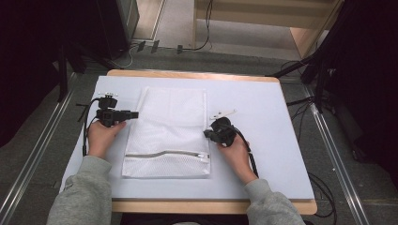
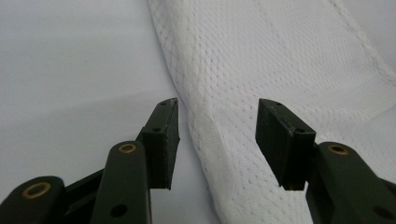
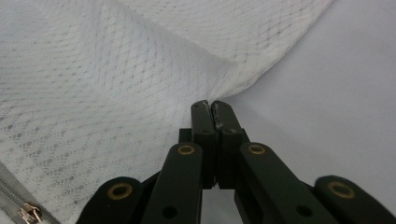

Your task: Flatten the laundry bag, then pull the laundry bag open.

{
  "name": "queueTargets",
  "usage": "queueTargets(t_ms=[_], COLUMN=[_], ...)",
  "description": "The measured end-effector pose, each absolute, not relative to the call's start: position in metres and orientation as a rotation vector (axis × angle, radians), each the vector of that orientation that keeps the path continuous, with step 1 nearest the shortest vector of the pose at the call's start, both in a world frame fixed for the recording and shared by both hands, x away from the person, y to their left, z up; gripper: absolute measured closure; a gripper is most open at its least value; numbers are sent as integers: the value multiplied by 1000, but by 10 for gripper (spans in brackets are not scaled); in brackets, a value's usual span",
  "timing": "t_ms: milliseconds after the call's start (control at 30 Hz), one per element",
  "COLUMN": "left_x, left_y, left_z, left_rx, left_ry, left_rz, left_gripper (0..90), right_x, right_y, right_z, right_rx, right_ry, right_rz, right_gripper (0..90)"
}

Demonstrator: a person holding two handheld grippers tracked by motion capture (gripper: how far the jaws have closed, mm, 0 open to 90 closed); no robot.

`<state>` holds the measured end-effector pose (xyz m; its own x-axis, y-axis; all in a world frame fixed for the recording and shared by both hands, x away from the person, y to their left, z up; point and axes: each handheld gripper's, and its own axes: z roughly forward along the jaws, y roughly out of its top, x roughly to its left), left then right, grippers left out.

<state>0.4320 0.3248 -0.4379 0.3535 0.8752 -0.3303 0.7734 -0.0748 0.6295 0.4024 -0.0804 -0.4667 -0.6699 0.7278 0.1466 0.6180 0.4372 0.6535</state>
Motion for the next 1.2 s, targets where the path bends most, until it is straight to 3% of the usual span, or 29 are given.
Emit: queueTargets(t_ms=[300,367,600,900,1200], left_x=[416,412,400,391,379], left_y=[305,301,294,282,267], left_z=[-428,-427,-423,-420,-418], left_rx=[1911,1916,1936,1969,2012], left_ry=[1342,1326,1284,1238,1175], left_rz=[164,159,149,137,121], left_gripper=[486,469,431,394,381], right_x=[401,400,384,371,360], right_y=[-111,-117,-128,-140,-146], right_z=[-458,-458,-453,-452,-449], right_rx=[1238,1239,1210,1199,1191], right_ry=[2511,2494,2490,2469,2463], right_rz=[1054,1077,1157,1214,1231], right_gripper=[894,800,636,543,520])
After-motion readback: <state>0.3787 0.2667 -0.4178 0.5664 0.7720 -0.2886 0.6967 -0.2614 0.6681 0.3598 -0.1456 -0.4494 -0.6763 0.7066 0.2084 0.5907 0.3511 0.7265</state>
